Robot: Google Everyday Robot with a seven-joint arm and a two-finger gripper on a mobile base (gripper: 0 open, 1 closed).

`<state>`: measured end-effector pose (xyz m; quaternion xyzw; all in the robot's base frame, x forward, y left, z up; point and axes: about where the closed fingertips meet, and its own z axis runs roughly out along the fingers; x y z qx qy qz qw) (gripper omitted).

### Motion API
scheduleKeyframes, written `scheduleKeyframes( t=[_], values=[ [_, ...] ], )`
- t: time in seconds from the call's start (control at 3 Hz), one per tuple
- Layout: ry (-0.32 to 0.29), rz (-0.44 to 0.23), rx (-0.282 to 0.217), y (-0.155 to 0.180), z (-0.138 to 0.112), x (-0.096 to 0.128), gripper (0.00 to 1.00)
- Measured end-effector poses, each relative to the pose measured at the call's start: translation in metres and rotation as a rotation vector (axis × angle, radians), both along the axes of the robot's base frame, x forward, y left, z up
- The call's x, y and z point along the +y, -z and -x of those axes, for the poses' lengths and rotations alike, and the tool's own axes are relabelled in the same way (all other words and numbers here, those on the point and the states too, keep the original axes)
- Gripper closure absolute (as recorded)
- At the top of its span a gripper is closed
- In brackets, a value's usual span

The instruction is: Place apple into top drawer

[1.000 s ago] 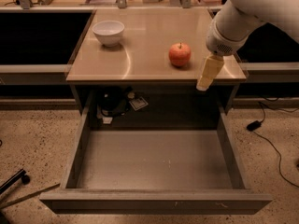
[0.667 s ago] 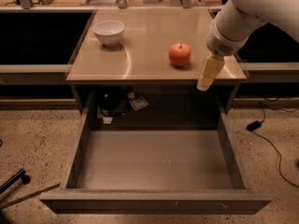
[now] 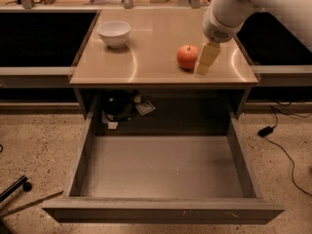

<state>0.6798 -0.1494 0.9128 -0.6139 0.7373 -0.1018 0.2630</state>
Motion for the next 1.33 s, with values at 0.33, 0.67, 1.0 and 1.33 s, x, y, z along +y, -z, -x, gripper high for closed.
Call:
scheduleKeyframes(
  t=[0.33, 0.67, 1.0, 1.33],
  values=[
    [-0.039, -0.043, 0.024, 0.005, -0.033, 0.018, 0.0],
    [-0.065, -0.086, 0.081, 0.022, -0.056, 0.029, 0.0],
    [-0.056, -0.125, 0.127, 0.041, -0.073, 0.024, 0.0],
    [-0.029, -0.147, 0.147, 0.052, -0.088, 0.014, 0.0]
  ],
)
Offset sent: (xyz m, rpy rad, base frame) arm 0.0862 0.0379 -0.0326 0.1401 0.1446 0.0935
